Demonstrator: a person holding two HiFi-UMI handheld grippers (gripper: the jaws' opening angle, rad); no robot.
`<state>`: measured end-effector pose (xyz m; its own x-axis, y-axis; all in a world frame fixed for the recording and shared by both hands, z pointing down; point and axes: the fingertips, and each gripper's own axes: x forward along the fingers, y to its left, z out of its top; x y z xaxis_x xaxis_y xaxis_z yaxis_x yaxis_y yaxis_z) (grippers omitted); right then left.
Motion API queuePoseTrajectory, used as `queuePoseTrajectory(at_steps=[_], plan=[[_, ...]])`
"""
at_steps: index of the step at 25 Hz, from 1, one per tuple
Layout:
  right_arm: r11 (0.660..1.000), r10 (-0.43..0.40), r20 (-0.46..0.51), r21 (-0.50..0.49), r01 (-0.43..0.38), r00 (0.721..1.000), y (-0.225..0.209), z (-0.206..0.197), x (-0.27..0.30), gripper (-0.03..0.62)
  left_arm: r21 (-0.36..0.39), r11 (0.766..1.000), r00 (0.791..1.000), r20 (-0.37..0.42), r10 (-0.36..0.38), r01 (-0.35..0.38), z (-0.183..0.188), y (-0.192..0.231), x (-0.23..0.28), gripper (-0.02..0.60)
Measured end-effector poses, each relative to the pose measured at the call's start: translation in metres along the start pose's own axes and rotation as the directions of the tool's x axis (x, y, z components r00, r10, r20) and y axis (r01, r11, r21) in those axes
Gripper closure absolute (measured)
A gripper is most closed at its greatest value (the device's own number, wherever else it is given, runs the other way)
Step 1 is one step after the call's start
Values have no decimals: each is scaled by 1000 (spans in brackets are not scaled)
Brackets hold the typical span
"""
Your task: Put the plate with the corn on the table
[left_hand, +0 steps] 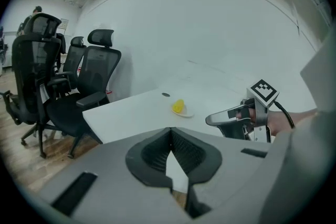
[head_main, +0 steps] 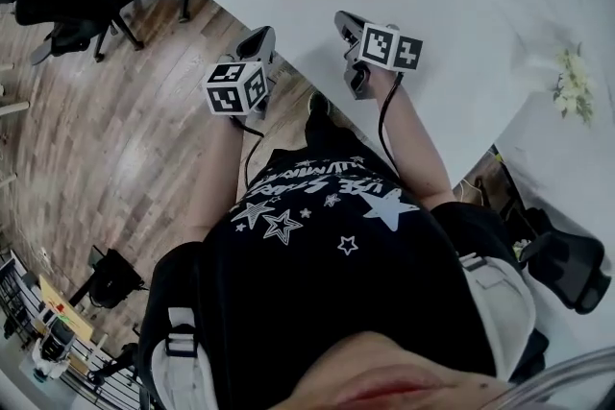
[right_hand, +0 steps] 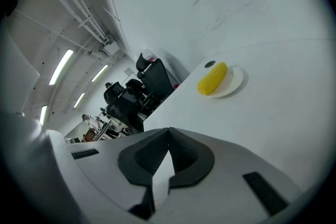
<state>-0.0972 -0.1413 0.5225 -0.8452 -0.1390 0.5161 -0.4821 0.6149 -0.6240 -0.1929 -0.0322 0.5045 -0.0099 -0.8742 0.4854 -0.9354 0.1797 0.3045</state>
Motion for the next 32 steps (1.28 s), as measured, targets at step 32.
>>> queuePoseTrajectory(at_steps=[32], plan=[[979,-23,2,-204,23,1000,176,-218,-137,588,-45,996,988,129,86,-81,-148,-28,-326,575]])
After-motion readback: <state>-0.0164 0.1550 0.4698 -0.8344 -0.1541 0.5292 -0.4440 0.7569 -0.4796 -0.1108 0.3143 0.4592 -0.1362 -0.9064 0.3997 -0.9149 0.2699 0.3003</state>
